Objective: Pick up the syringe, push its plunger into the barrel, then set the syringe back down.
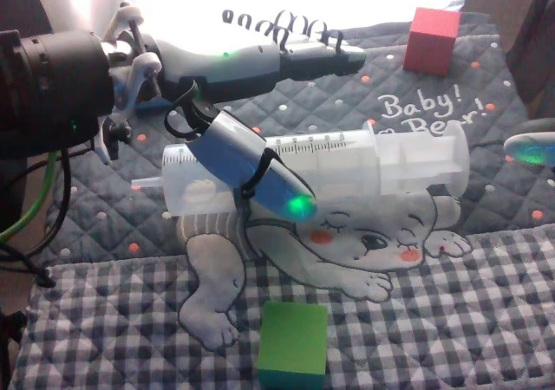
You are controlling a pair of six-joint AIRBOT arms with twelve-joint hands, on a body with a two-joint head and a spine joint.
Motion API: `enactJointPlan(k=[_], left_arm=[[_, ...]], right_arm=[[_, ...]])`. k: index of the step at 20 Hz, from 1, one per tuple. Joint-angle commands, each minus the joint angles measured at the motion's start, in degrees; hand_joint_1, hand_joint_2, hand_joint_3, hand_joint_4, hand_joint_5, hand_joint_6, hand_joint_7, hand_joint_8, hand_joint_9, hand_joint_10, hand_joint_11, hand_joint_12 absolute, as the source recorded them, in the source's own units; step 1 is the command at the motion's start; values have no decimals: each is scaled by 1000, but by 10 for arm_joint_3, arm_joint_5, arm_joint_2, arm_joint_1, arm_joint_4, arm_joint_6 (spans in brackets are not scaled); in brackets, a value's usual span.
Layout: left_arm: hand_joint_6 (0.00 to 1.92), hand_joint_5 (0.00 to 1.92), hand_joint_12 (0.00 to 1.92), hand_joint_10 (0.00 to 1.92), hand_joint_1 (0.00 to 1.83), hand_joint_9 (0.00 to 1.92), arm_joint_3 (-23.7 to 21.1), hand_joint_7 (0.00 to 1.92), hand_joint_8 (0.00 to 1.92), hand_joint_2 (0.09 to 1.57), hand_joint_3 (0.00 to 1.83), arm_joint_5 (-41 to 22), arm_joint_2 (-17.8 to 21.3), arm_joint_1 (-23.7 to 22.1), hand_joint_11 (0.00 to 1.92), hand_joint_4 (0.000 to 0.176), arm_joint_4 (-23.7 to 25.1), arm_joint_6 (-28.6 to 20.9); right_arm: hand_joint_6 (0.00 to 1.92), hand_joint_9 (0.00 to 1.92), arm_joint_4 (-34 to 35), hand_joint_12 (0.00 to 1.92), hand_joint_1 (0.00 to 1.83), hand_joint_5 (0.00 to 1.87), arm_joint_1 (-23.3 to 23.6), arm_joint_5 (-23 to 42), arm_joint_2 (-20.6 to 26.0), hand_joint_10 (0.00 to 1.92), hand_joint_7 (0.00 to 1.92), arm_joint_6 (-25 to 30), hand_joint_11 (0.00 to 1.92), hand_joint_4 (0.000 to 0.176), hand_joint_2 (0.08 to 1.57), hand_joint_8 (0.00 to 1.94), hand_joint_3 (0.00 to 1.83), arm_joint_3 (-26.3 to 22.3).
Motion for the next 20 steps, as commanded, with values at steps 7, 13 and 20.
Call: enactJointPlan(k=[7,13,20], left_arm=[[0,0,0,0,351,0,25,0,0,674,0,-33,-20,-6,0,0,31,-61],[0,0,0,0,427,0,43,0,0,612,0,-10,-38,-1,0,0,54,-72],[0,0,0,0,455,0,59,0,0,616,0,11,-57,13,0,0,91,-95]], right_arm=[[2,123,7,59,596,52,10,70,2,1,92,4,93,78,719,3,0,3],[8,142,7,63,499,68,10,70,2,7,110,5,103,81,787,6,25,3],[5,150,7,70,502,82,10,70,3,3,123,9,129,81,807,3,20,3]])
